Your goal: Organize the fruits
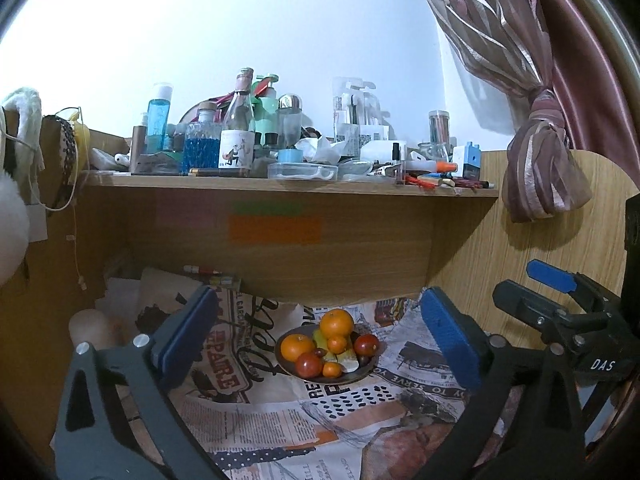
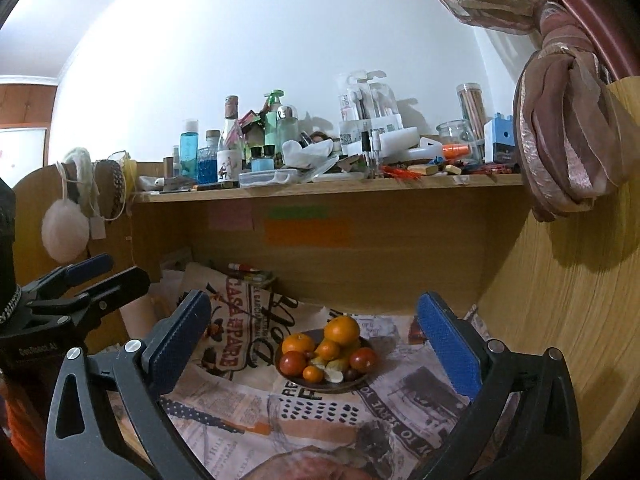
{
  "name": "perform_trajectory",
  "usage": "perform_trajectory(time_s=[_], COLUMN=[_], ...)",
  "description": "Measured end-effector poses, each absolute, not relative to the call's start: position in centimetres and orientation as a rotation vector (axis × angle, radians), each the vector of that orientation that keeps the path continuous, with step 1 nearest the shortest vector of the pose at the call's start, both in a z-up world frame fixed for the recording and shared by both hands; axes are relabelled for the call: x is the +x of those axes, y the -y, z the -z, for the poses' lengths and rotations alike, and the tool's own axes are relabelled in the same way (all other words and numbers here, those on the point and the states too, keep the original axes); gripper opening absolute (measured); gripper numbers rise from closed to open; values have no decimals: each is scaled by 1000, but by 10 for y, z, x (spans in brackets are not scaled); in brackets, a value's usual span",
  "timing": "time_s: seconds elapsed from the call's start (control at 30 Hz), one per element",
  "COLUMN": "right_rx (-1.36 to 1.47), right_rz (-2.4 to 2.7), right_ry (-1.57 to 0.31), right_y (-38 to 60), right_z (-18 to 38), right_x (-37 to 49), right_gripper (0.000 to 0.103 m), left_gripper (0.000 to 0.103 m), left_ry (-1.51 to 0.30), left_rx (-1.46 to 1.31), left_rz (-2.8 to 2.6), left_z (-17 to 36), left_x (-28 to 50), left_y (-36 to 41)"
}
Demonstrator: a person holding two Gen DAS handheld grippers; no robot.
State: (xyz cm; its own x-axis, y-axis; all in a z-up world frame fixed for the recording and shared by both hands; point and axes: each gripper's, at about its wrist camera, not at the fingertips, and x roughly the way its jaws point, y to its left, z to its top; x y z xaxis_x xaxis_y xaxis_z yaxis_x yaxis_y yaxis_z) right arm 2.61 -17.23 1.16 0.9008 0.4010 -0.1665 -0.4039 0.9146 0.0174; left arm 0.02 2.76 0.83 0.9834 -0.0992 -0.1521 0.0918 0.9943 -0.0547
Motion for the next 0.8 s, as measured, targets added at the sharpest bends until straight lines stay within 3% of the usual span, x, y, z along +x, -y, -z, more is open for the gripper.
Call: perform_trajectory(time_s=[0.8], right_rx=[-1], right_rz=[-389], right_ry=[-170], right_y=[179], right_z=[-8], right_x=[31], right_gripper=[103], left_gripper=[103], left_ry=[-182], left_rx=[-36], left_rz=[86], left_z=[-4], left_x=[11], left_y=[-20])
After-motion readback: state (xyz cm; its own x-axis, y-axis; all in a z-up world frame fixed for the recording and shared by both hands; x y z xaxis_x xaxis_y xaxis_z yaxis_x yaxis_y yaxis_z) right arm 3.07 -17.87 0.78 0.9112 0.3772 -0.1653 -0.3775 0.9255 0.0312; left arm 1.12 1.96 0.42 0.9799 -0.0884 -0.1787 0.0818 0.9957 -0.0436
